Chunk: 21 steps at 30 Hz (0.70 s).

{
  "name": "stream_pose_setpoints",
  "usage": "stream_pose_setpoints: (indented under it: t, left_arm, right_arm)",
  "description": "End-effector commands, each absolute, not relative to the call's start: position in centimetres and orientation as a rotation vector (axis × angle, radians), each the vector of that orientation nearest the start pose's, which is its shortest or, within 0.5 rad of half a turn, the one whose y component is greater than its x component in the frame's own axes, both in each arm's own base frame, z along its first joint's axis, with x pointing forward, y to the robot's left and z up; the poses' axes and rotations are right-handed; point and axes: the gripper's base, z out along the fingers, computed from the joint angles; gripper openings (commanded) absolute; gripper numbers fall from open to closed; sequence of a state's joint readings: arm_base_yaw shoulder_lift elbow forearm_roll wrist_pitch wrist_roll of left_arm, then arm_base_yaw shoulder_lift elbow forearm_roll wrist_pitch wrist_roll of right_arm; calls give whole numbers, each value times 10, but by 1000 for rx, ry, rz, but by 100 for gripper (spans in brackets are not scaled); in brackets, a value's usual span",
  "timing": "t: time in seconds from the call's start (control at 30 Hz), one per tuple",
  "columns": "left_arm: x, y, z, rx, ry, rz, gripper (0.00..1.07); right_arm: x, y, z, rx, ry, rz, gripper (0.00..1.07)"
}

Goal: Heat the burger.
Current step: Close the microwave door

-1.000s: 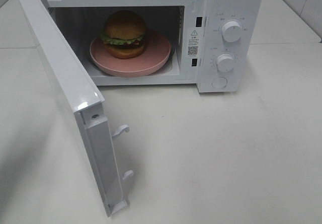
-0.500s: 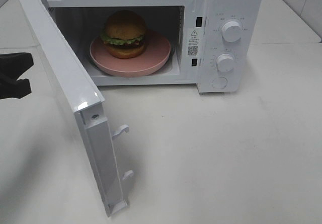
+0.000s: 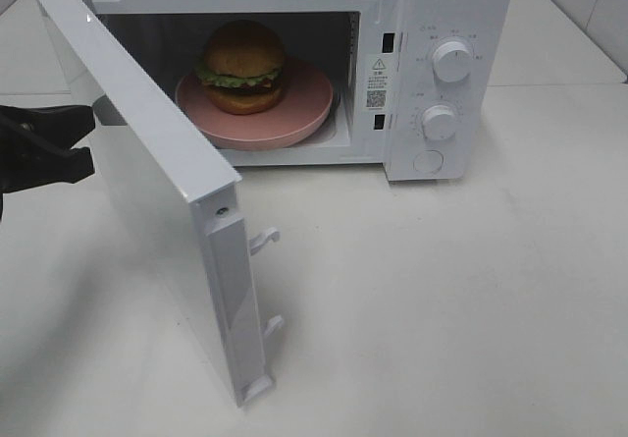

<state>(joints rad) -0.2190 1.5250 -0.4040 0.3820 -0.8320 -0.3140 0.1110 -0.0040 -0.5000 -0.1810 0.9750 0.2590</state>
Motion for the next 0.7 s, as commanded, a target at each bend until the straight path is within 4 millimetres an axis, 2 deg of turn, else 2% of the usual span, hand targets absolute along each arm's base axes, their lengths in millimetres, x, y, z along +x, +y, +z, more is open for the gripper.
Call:
stream_pose_setpoints:
  t: [0.03,0.23,0.7]
  left_arm:
    - [248,-86,187,361,1753,-468,0]
    - [249,-103,184,403,1765,-468,0]
    - [267,-143,178,426,1763,-523,0]
  right_arm:
    - [-5,-14,284,153,1911,37,76]
    - [-5,-14,284,153,1911,37,76]
    - [-5,-14,284,156,1911,39,76]
